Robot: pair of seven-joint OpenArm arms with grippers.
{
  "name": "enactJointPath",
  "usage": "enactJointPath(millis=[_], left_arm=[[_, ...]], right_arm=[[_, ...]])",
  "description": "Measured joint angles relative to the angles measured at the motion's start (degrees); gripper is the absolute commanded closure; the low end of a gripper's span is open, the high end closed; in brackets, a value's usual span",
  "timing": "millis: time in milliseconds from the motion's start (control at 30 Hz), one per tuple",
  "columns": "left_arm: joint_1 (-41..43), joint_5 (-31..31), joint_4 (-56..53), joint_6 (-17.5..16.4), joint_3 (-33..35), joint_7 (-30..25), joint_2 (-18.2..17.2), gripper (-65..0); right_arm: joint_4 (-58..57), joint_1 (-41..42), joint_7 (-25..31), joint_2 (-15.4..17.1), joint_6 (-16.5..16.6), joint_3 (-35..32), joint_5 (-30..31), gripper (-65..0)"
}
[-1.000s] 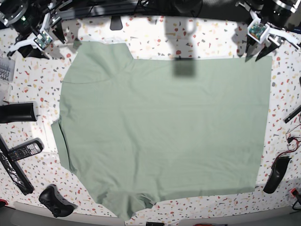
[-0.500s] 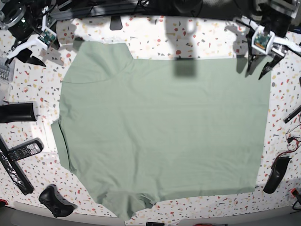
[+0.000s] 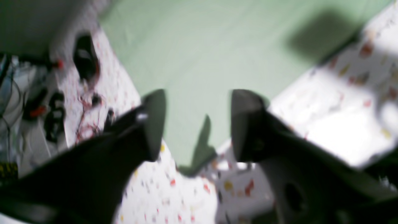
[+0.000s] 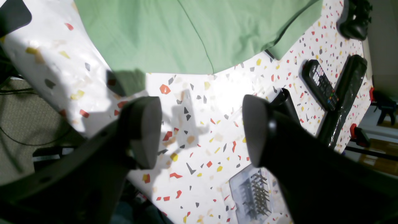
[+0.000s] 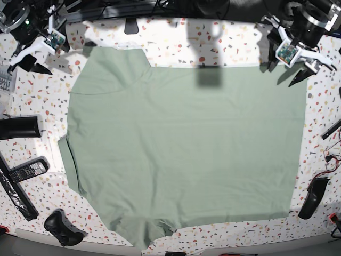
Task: Fold the T-shirt properly
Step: 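Move both grippers toward the shirt's shoulder corners, then grasp the shirt's shoulder edges with both grippers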
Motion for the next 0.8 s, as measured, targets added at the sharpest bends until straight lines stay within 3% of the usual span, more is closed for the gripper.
enactJointPath(millis=[67, 133, 300, 400, 667, 800], left_arm=[[0.0, 1.0, 0.0, 0.0, 0.0, 2.3, 0.0, -37.1], [0.0, 3.2, -0.2, 0.0, 0.0, 1.2, 0.0, -37.1], [0.0, 9.6, -8.3, 0.0, 0.0, -14.7, 0.0, -36.9], [-1.2, 7.4, -15.6, -0.5, 0.0, -21.9, 0.0, -36.9], [-11.5, 6.8, -31.6, -0.7, 0.0, -22.7, 0.0, -36.9], [-12.2, 6.7, -33.8, -3.3, 0.1, -22.7, -1.8, -36.1]], right_arm=[[0.0, 0.0, 0.0, 0.0, 0.0, 0.0, 0.0, -42.0], [0.0, 0.0, 0.0, 0.0, 0.0, 0.0, 0.0, -42.0], [0.0, 0.0, 0.0, 0.0, 0.0, 0.0, 0.0, -41.9], [0.0, 0.0, 0.0, 0.0, 0.0, 0.0, 0.0, -41.9], [0.0, 0.0, 0.0, 0.0, 0.2, 0.0, 0.0, -41.9], [0.0, 0.0, 0.0, 0.0, 0.2, 0.0, 0.0, -41.9]])
